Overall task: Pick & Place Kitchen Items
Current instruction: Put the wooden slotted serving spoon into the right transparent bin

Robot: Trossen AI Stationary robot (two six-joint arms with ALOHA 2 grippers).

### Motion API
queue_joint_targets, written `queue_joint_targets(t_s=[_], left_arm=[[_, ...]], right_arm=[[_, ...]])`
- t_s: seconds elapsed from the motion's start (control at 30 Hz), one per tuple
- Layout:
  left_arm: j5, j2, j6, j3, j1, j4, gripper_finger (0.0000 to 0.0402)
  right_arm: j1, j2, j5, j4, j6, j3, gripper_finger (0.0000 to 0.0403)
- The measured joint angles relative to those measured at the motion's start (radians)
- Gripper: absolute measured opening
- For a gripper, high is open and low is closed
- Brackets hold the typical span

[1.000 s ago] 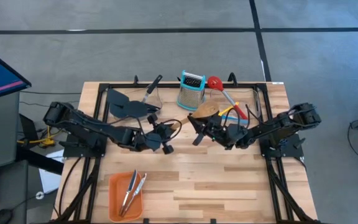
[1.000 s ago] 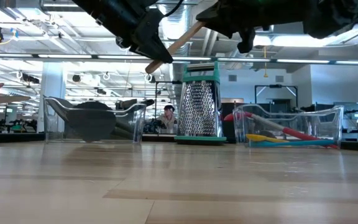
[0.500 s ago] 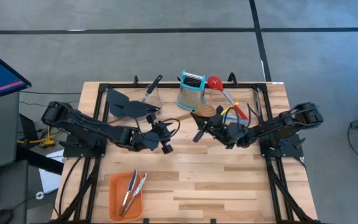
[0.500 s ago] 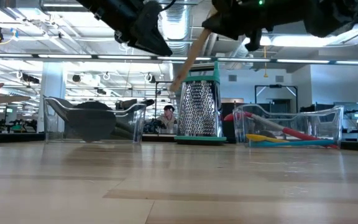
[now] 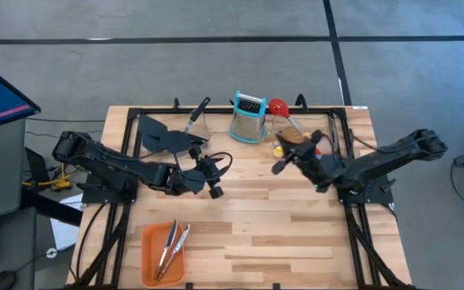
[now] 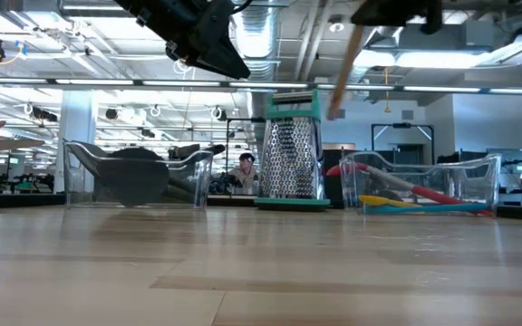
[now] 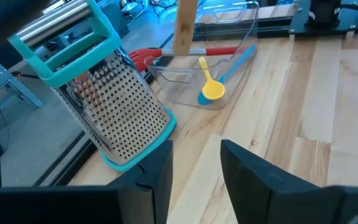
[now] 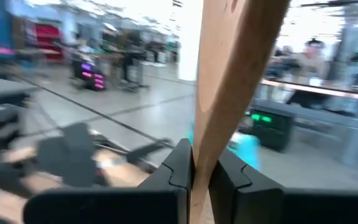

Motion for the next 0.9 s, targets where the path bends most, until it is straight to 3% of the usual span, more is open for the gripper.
queue_joint_targets(t_s=[0.2,0.4,0.63,0.9], left_arm=[[0.0,0.0,-0.002,0.0,0.0,-0.001,0.012],[0.0,0.001,-0.002,0.0,0.0,0.0,0.0121],[0.0,0.001,-0.002,0.0,0.0,0.0,0.0118],[0.001,0.002,-0.003,0.0,0.0,0.0,0.0116]], right_arm=[[0.011,-0.137,0.172,-0.21,0.0,0.0,0.0018],[0.01,-0.187,0.279,-0.3,-0.024,0.0,0.0018],[0.01,-0.191,0.405,-0.295,-0.128,0.002,0.0018],[0.01,-0.191,0.408,-0.088,-0.347,0.002,0.0018]])
